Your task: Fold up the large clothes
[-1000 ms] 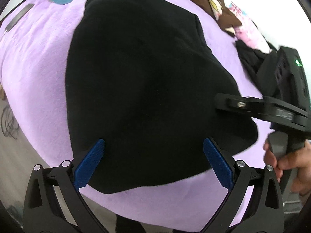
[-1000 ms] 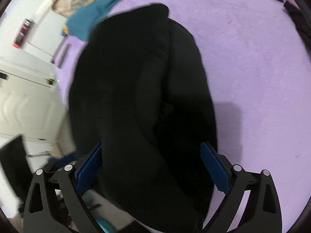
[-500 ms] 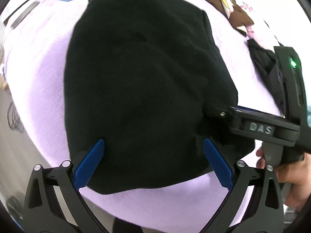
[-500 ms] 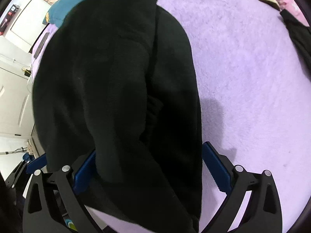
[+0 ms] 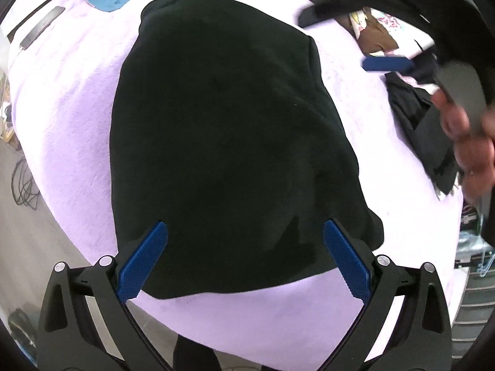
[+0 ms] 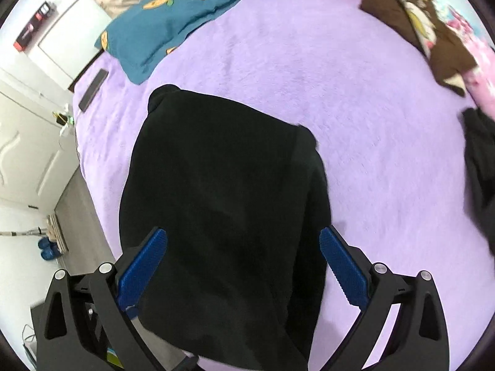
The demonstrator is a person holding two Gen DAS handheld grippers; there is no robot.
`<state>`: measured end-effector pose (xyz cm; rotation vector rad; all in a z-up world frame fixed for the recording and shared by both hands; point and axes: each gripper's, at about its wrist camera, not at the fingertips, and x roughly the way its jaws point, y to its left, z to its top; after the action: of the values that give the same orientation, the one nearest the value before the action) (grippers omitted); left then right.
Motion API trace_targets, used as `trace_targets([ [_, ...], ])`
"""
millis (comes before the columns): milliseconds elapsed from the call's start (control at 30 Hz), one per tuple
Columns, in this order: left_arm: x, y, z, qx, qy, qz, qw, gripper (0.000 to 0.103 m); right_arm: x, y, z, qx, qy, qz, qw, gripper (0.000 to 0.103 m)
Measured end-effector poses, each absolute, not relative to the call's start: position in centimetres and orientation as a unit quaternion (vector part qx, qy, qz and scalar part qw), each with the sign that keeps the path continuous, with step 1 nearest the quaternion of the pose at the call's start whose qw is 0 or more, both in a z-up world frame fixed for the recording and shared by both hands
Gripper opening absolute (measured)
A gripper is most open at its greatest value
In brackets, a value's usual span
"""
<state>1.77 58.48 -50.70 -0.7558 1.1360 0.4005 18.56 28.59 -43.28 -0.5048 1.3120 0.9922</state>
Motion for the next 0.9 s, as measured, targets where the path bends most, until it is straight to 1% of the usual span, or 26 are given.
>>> trace_targets([
  [167, 2.8, 58.5, -52.3, -0.354, 0.533, 0.177, 0.748, 0.097, 18.8, 31.4, -45.6, -0.211, 0.608, 0.458, 0.614, 0.097],
  [267, 3.0, 57.6, -53.0, -0.331, 0.538, 0.178, 0.754, 0.097, 18.6, 34.5, -48.7, -0.251, 0.613, 0.447, 0.601, 0.097],
  [367, 3.4, 56.1, -53.7, -0.288, 0.541, 0.188, 0.767, 0.097, 19.0, 36.3, -51.2, -0.295, 0.604, 0.427, 0.605, 0.098],
  [433, 4.0, 54.9, -54.0, -0.254, 0.545, 0.2, 0.773, 0.097, 19.5, 37.2, -52.7, -0.303, 0.609, 0.418, 0.602, 0.098],
  [500, 4.3, 54.6, -54.3, -0.245, 0.545, 0.211, 0.773, 0.097, 19.7, 37.9, -53.7, -0.306, 0.611, 0.414, 0.602, 0.098],
  [567, 4.6, 54.7, -54.6, -0.247, 0.544, 0.221, 0.771, 0.097, 18.8, 38.6, -54.3, -0.337, 0.583, 0.424, 0.605, 0.098],
  [667, 4.5, 55.1, -54.4, -0.257, 0.542, 0.223, 0.769, 0.097, 18.4, 38.6, -54.0, -0.34, 0.575, 0.427, 0.61, 0.098],
  [733, 4.0, 55.4, -54.0, -0.267, 0.539, 0.219, 0.769, 0.097, 18.4, 37.9, -52.7, -0.326, 0.573, 0.432, 0.616, 0.098],
  [900, 2.7, 56.3, -52.2, -0.31, 0.528, 0.204, 0.764, 0.097, 18.1, 33.1, -47.5, -0.255, 0.577, 0.447, 0.635, 0.097],
])
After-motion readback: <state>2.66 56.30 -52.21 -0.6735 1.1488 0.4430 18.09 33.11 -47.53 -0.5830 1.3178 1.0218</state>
